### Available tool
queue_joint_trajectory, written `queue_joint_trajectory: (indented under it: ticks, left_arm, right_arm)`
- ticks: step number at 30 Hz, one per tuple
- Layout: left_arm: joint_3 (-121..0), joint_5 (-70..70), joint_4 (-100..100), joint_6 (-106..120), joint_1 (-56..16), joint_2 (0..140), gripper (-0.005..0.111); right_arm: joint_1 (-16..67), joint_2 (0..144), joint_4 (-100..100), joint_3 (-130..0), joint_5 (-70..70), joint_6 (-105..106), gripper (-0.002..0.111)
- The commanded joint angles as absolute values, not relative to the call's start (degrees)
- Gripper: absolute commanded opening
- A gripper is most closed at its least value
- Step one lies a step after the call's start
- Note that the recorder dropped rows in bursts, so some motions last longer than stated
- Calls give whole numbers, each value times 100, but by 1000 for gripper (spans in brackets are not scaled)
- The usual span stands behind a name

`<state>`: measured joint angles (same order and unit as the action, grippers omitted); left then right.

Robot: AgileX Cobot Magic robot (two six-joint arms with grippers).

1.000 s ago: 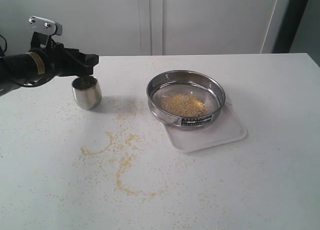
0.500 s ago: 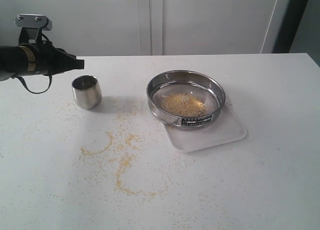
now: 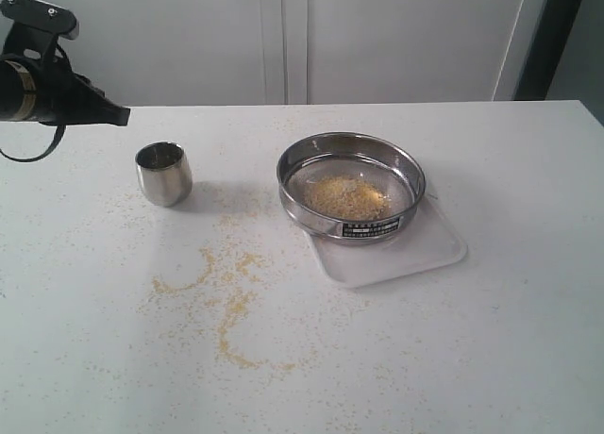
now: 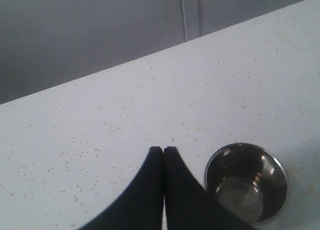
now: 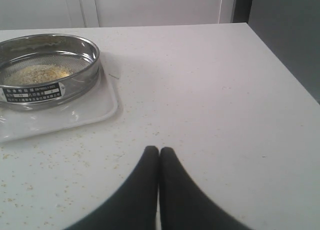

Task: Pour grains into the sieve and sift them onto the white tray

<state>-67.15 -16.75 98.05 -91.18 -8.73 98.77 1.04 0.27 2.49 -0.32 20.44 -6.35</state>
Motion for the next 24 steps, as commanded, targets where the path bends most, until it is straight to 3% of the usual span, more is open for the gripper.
queue_joint_trajectory:
  ticks: [1,24]
  left_arm:
    - [-6733,-1853,9995,-9681,-892,9641,0]
    - [-6733,-2255,9995,-11099,-1674,9409,0]
  right_arm:
    - [70,0,280,0,1960,-628,0]
    - [70,0,280,0,1960,-628,0]
